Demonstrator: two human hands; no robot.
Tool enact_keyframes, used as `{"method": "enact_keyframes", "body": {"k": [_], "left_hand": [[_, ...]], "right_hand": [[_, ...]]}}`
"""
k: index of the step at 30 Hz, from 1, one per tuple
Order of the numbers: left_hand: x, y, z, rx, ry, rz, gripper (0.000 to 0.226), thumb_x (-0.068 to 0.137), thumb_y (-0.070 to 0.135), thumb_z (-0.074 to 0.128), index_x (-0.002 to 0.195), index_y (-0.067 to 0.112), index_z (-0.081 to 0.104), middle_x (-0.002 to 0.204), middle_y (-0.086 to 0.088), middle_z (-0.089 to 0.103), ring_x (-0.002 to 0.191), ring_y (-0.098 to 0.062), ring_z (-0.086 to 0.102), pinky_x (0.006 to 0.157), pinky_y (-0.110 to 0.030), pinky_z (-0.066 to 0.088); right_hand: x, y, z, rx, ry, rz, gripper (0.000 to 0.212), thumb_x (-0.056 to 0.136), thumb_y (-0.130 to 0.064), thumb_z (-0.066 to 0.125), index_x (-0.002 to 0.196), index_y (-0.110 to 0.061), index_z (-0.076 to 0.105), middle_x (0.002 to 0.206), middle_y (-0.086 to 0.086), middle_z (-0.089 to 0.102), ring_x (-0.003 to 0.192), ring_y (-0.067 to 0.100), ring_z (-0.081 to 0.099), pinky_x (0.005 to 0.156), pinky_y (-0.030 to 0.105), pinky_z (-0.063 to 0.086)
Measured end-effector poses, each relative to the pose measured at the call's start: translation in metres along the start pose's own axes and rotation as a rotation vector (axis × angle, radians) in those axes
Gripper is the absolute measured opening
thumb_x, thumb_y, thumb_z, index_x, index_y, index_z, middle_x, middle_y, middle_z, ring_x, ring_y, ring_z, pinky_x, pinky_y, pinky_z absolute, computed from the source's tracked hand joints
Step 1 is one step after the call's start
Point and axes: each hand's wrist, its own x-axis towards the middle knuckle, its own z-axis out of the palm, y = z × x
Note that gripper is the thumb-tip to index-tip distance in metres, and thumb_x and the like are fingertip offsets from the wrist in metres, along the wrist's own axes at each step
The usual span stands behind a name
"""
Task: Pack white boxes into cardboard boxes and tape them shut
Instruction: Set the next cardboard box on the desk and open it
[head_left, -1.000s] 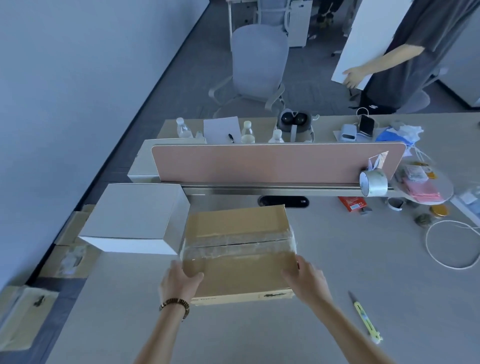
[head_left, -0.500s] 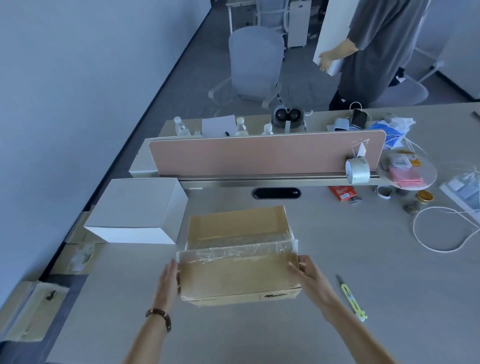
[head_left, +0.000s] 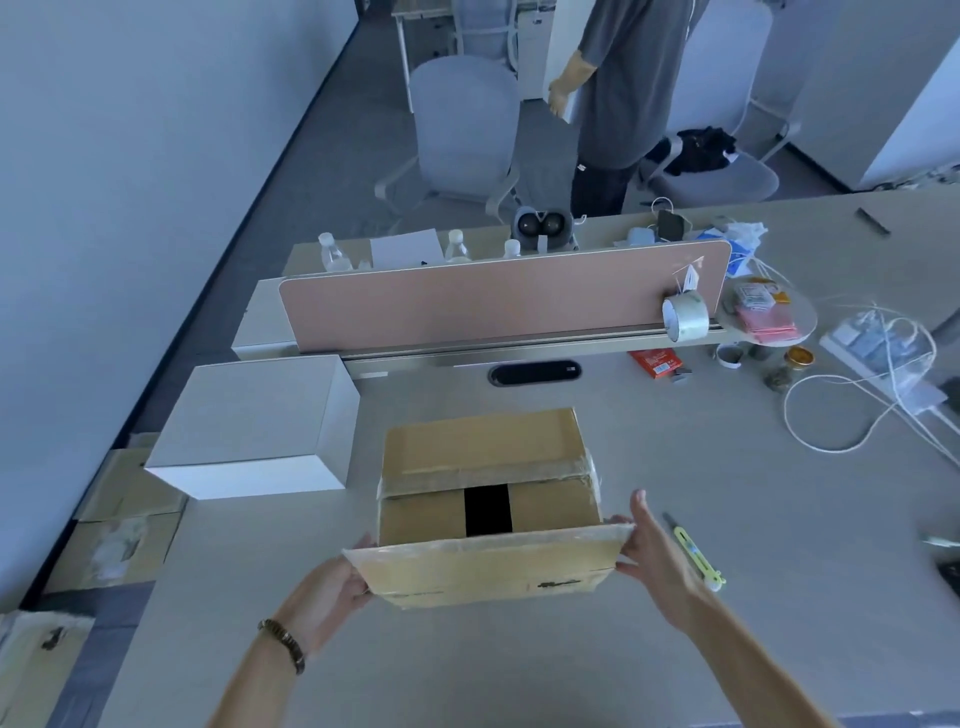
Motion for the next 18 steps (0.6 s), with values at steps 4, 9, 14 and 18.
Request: {"method": "enact_keyframes", "body": {"k": [4,9,14,18], "left_hand": [[-0.002,-0.007,-0.018,0.199,-0.166,0.019,0.092,0.043,0.047,0.092,0.122,0.006,0.069,0.126,-0.008,0.066,0.123,-0.018,0.058,0.107,-0.033,0.042],[-0.002,-0.008,-0.018,0.517,-0.305,0.001,0.09,0.058,0.059,0.079,0.14,0.037,0.048,0.148,0.003,0.04,0.138,-0.009,0.028,0.11,-0.023,0.031],[0.01,-0.02,-0.012,0.785,-0.296,0.12,0.104,0.067,0.054,0.087,0.147,0.05,0.022,0.158,0.013,0.02,0.148,-0.007,0.012,0.12,-0.029,0.017],[0.014,-0.033,-0.004,0.955,-0.203,0.107,0.127,0.062,0.048,0.091,0.15,0.056,0.0,0.165,0.001,-0.002,0.151,-0.018,-0.014,0.122,-0.051,0.008]], "right_hand": [[-0.006,0.011,-0.002,-0.095,-0.094,-0.05,0.082,0.058,-0.093,0.059,0.076,-0.013,0.06,0.081,0.002,0.063,0.082,0.014,0.063,0.104,0.038,0.045],[-0.017,0.01,-0.002,-0.249,-0.126,-0.064,0.081,0.054,-0.075,0.074,0.12,-0.029,0.071,0.132,-0.011,0.063,0.12,0.004,0.058,0.104,0.029,0.04],[-0.018,0.015,0.003,-0.665,-0.214,-0.027,0.12,0.05,-0.067,0.088,0.15,-0.057,0.023,0.153,-0.026,0.024,0.147,0.004,0.021,0.122,0.033,0.024],[-0.014,0.025,0.014,-0.933,-0.094,-0.099,0.123,0.056,-0.048,0.083,0.152,-0.057,0.008,0.151,-0.021,0.028,0.137,0.013,0.036,0.108,0.035,0.039]]}}
